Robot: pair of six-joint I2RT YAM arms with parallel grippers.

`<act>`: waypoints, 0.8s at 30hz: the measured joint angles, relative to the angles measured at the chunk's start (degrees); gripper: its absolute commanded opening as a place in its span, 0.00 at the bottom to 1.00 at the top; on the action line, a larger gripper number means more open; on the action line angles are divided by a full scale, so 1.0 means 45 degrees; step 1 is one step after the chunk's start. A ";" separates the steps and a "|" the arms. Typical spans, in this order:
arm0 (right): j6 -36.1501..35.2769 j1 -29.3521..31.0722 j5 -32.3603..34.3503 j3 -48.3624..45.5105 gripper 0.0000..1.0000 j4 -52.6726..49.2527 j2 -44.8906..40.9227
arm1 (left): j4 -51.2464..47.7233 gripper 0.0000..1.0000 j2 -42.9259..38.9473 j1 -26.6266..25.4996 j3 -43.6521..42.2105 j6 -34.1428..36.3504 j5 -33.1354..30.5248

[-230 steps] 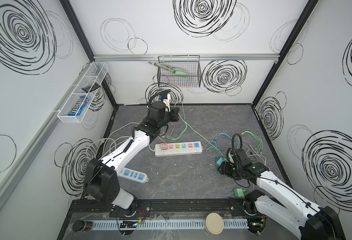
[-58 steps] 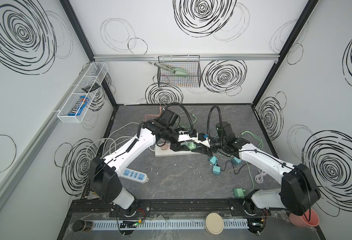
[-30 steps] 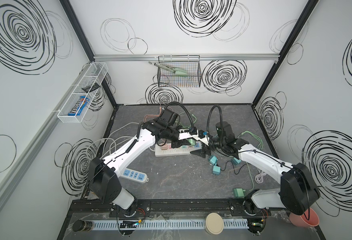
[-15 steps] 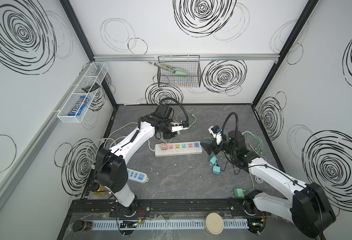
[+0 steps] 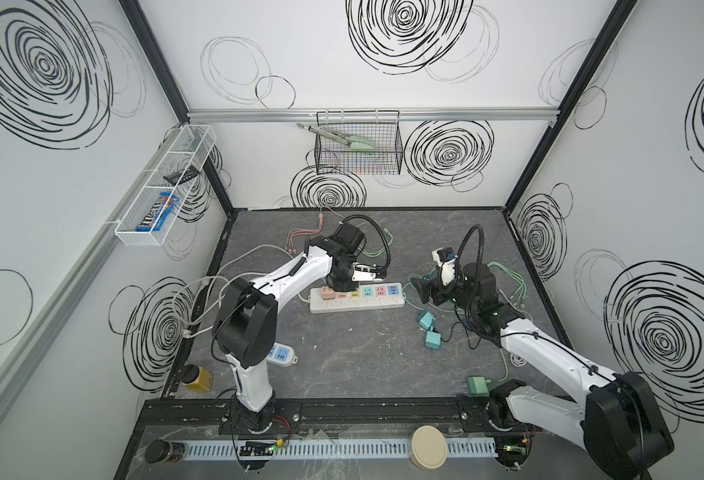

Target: Insert the plug

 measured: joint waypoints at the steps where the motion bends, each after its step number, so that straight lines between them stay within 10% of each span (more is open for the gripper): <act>1: 0.0019 -0.0015 0.0034 0.0000 0.97 -0.0005 -0.0005 | 0.0005 0.00 0.0005 -0.0005 0.0000 0.0044 -0.0005; 6: -0.0034 -0.0175 -0.0627 0.0000 0.97 -0.0005 0.0000 | -0.0223 0.00 0.0194 0.0291 0.0738 0.0461 0.0525; 15: 0.1282 -0.0199 -0.1719 0.0593 0.97 0.0505 0.1355 | 0.0690 0.00 0.1647 0.2531 0.7660 0.0617 0.3060; 24: 0.1156 -0.0223 -0.1841 0.1603 0.97 0.0053 0.1768 | 0.6703 0.00 0.1506 0.3643 0.3881 -0.0019 0.1078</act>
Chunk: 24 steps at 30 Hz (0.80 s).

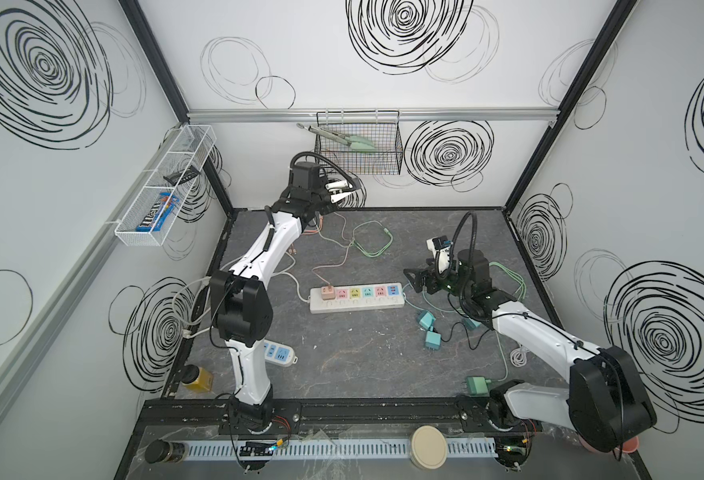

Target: Insert the plug

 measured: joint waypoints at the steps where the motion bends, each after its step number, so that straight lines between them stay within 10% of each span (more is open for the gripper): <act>1: -0.0010 0.0000 0.0000 -0.0063 0.97 -0.0010 -0.0087 | 0.0063 0.00 0.0000 0.0000 -0.0767 0.0214 -0.0257; 11: -0.0044 -0.0010 0.0238 -0.1161 0.97 0.0068 -0.1035 | -0.1103 0.00 -0.1627 0.0141 -0.4702 0.1005 0.0665; 24: -0.0121 -0.0010 0.0267 -0.0928 0.97 -0.0058 -0.0617 | -0.3866 0.00 -0.2905 -0.2229 -0.5425 0.1248 0.1360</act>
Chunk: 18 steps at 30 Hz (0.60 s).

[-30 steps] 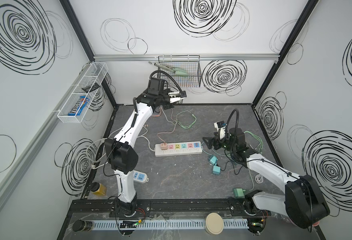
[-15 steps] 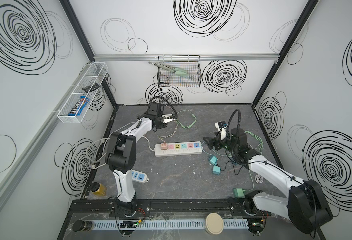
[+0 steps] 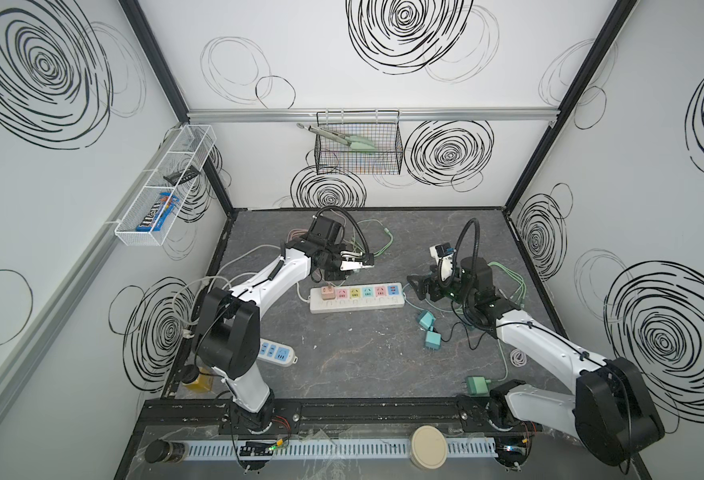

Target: Insert the plug

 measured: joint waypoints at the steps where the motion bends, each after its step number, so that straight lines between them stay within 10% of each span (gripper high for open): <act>1: -0.0019 0.0000 -0.0005 0.0015 0.97 -0.0029 0.0068 | -0.0204 0.00 0.0063 -0.0112 0.0005 -0.0019 -0.0092; 18: -0.0330 0.0000 0.0083 0.0015 0.97 -0.0389 0.0306 | -0.2458 0.00 0.0991 -0.0442 0.0423 -0.0350 -0.1938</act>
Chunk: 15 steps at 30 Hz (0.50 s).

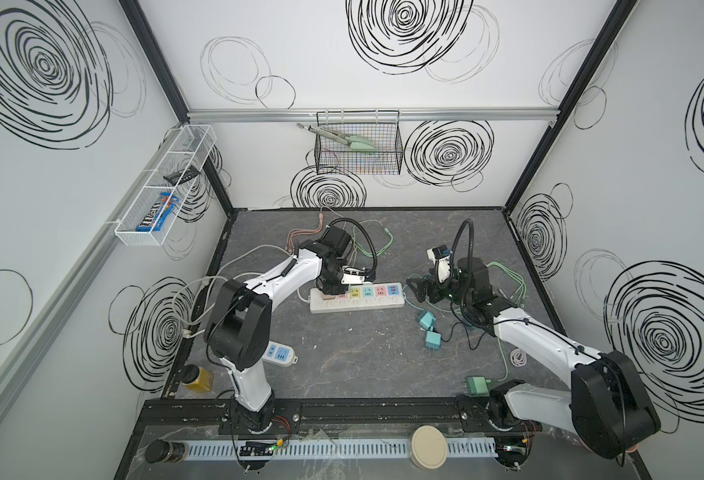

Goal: Insert the plug
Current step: 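Lower the green block onto the pink socket with the left gripper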

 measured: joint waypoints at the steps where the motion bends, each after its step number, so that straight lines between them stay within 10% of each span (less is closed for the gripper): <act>1: -0.0029 0.0000 0.0034 0.0000 0.97 -0.0005 0.0000 | -0.0189 0.00 0.0068 0.0000 0.0146 -0.0044 -0.0034; 15: -0.0180 0.0000 0.0170 0.0049 0.97 -0.0209 0.0029 | -0.1307 0.00 0.0408 -0.0015 0.0782 -0.0223 -0.0112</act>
